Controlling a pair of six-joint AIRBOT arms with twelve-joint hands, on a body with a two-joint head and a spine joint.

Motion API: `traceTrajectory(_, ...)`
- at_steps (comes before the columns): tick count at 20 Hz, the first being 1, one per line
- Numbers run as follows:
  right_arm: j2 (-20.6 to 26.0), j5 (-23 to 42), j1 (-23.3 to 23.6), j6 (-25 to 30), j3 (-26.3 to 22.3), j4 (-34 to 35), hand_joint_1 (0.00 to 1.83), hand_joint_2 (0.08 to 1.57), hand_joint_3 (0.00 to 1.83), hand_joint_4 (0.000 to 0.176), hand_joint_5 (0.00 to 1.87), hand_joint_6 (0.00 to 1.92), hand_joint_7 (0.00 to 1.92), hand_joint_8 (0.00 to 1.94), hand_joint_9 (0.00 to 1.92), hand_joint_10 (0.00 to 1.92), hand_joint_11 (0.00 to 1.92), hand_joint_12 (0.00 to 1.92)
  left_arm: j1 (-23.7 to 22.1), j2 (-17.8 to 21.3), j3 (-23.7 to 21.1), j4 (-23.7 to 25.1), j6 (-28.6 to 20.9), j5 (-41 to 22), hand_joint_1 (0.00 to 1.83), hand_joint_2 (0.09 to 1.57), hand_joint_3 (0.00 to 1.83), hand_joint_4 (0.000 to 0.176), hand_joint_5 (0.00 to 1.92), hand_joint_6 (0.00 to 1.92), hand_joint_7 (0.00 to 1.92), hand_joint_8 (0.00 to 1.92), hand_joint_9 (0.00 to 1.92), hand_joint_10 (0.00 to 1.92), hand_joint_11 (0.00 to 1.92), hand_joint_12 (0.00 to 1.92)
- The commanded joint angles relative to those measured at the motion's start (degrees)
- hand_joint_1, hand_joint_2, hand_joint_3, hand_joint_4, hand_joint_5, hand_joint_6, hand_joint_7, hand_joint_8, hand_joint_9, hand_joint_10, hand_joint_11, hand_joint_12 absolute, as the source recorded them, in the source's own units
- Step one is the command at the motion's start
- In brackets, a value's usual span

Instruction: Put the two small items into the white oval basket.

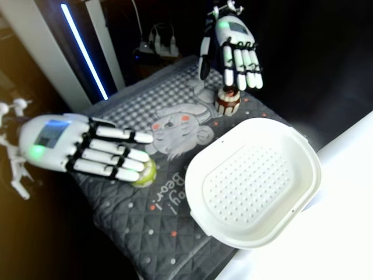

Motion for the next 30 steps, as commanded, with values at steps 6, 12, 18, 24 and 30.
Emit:
traceTrajectory(6, -1.2, 5.3, 1.2, 0.1, 1.9, 1.9, 0.61, 1.19, 0.0, 0.056, 0.0, 0.0, 0.0, 0.0, 0.0, 0.0, 0.0, 0.0, -2.1, -3.5, 2.8, -1.1, 0.2, 0.2, 0.65, 1.14, 0.0, 0.027, 0.02, 0.0, 0.0, 0.0, 0.01, 0.0, 0.0, 0.77)
traceTrajectory(12, -7.5, -2.8, 6.4, 0.1, 6.2, 1.1, 0.74, 1.15, 0.0, 0.057, 0.0, 0.0, 0.0, 0.0, 0.0, 0.0, 0.0, 0.0, -1.7, -5.5, 4.8, -4.2, 0.2, 3.3, 0.7, 1.14, 0.0, 0.073, 0.0, 0.0, 0.01, 0.0, 0.07, 0.02, 0.0, 1.29)
traceTrajectory(18, -9.8, -7.7, 6.4, 0.1, 8.1, 1.6, 0.97, 1.18, 0.0, 0.0, 0.42, 0.04, 0.47, 0.02, 0.29, 0.59, 0.0, 1.5, -0.6, -8.0, 7.5, -8.3, 0.2, 7.5, 1.25, 1.14, 0.0, 0.0, 0.52, 0.05, 0.41, 0.03, 0.37, 0.4, 0.07, 1.61)
traceTrajectory(24, -9.8, -8.5, 6.4, 0.1, 8.1, 1.6, 1.08, 1.35, 0.01, 0.0, 0.51, 1.67, 0.65, 1.69, 0.89, 1.92, 0.99, 1.92, 0.9, -8.1, 7.4, -9.5, 0.0, 7.0, 1.43, 1.29, 0.01, 0.0, 0.5, 1.58, 0.49, 1.59, 0.63, 1.73, 0.56, 1.92)
traceTrajectory(30, -9.4, -8.1, 6.4, 0.1, 7.7, 1.0, 1.12, 1.02, 0.68, 0.0, 0.57, 1.76, 0.75, 1.77, 1.03, 1.92, 1.12, 1.92, 0.9, -8.0, 6.9, -8.5, 0.0, 5.4, 1.54, 0.8, 1.0, 0.032, 0.67, 1.92, 0.6, 1.88, 0.73, 1.91, 0.93, 1.92)
